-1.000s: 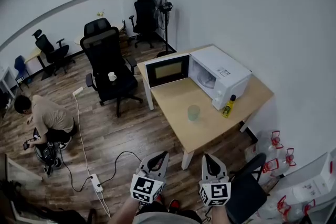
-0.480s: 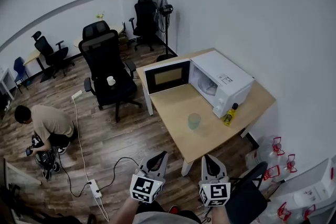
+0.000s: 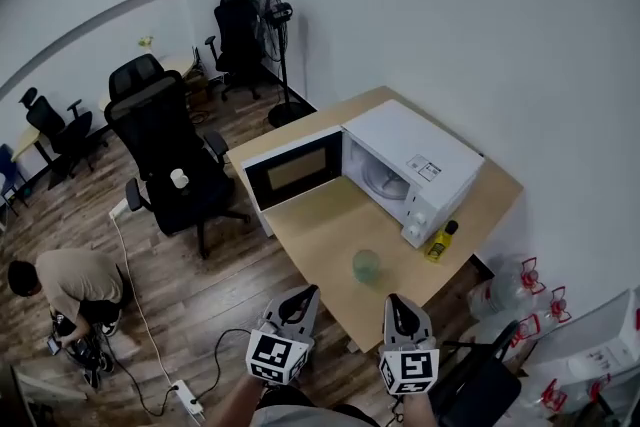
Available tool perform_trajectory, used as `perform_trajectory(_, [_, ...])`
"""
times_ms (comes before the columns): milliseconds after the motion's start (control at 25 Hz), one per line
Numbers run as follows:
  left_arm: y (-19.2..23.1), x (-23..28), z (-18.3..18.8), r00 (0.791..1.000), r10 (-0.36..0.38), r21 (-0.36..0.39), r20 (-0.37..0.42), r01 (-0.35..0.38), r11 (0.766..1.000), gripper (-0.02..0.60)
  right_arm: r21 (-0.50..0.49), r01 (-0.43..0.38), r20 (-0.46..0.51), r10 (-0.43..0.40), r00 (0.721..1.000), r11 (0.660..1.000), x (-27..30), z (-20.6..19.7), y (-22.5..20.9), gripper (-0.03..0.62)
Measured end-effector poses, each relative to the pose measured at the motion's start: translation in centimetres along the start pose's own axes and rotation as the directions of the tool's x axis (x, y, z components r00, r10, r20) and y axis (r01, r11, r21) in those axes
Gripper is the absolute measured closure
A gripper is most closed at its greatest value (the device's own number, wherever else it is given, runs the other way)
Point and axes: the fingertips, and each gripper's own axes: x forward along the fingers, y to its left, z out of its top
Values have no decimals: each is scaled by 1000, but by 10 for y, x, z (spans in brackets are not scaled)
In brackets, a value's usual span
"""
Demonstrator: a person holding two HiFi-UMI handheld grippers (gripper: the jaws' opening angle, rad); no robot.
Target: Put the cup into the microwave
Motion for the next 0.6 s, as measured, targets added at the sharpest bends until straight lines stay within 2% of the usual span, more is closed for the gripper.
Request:
perform_trajectory(320, [53, 92, 3, 987, -152, 10, -58, 153, 988, 558, 63, 147, -54, -144, 988, 987, 78, -9, -27, 576])
perform_trajectory(600, [70, 150, -35, 957, -250, -14, -145, 251, 968, 558, 113, 222, -140, -206, 968, 968, 118, -51, -44, 576])
